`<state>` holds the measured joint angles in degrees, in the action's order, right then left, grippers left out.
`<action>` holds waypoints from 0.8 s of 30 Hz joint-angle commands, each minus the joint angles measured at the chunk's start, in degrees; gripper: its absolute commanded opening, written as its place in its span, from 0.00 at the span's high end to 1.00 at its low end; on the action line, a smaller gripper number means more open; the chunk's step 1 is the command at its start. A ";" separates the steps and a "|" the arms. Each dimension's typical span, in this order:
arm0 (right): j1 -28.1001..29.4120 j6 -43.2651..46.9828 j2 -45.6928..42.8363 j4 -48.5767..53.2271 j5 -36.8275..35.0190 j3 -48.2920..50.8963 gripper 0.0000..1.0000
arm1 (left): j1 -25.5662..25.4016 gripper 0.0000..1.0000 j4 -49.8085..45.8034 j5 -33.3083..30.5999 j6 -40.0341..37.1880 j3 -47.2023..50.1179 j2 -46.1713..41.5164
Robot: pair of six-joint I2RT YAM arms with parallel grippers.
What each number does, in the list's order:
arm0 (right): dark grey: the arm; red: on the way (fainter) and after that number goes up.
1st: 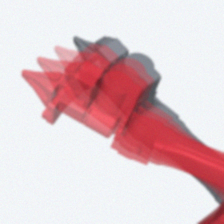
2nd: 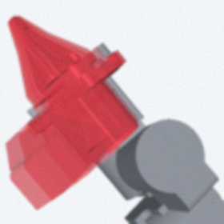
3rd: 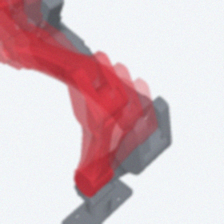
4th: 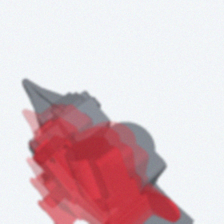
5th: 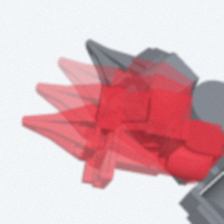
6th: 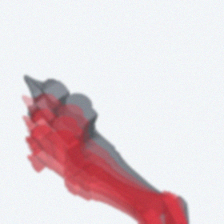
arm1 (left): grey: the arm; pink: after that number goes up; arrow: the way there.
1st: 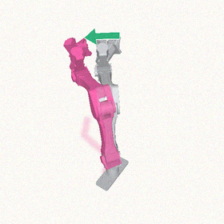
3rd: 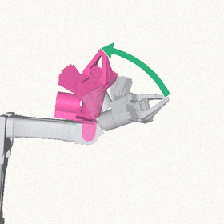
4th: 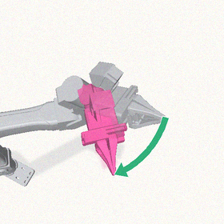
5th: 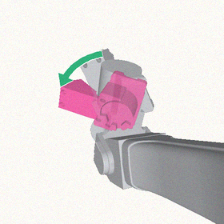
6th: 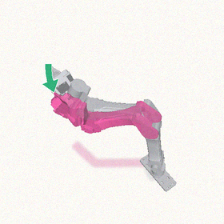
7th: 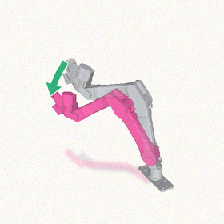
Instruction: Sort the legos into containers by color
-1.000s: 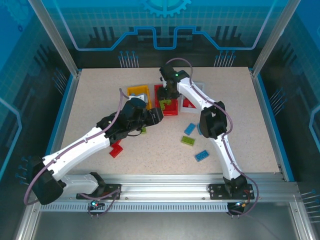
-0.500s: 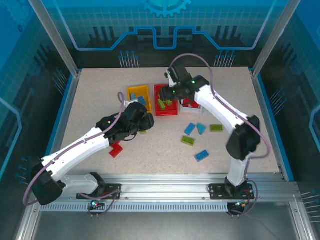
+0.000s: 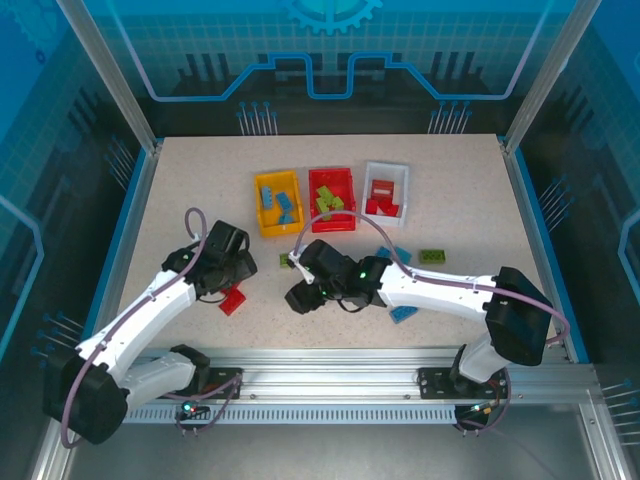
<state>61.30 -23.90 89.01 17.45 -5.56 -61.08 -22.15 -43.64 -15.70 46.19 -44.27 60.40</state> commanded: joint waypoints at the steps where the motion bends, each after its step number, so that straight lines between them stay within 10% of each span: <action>1: 0.23 -5.03 -1.50 -4.99 -5.26 1.46 0.38 | 0.55 0.31 3.21 5.28 -0.82 2.19 -1.95; 10: 1.80 -8.85 -10.20 -11.14 -12.28 10.36 0.34 | -1.28 0.29 15.26 12.09 -4.03 -1.04 11.83; 24: 1.63 -12.66 -20.56 -7.13 -17.38 17.66 0.29 | -5.59 0.25 15.36 6.30 -9.46 -15.06 35.88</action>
<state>62.59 -35.03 70.06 9.37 -21.02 -43.92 -27.70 -27.81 -7.73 39.42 -57.34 93.43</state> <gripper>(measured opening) 0.710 0.752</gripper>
